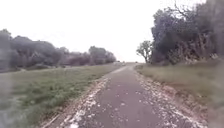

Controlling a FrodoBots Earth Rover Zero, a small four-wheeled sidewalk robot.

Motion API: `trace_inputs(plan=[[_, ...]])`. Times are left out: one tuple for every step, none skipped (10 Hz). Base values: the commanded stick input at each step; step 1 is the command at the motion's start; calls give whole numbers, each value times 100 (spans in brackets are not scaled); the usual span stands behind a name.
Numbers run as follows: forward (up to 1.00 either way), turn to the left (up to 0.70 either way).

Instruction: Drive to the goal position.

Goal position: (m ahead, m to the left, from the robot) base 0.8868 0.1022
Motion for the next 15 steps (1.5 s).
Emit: trace_inputs(plan=[[70,-19],[70,-14],[70,-9],[70,-4],[70,0],[70,0],[70,0],[70,0],[70,0],[70,0],[70,0],[60,0],[28,0],[0,-2],[0,-17]])
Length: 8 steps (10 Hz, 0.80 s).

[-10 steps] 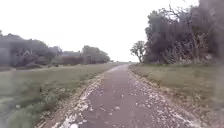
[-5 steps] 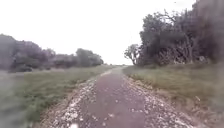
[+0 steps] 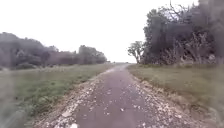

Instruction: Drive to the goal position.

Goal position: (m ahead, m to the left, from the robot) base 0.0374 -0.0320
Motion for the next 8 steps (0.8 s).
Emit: trace_inputs(plan=[[0,-32],[0,-47],[0,-62],[0,0],[0,0],[0,0],[0,0],[0,0]])
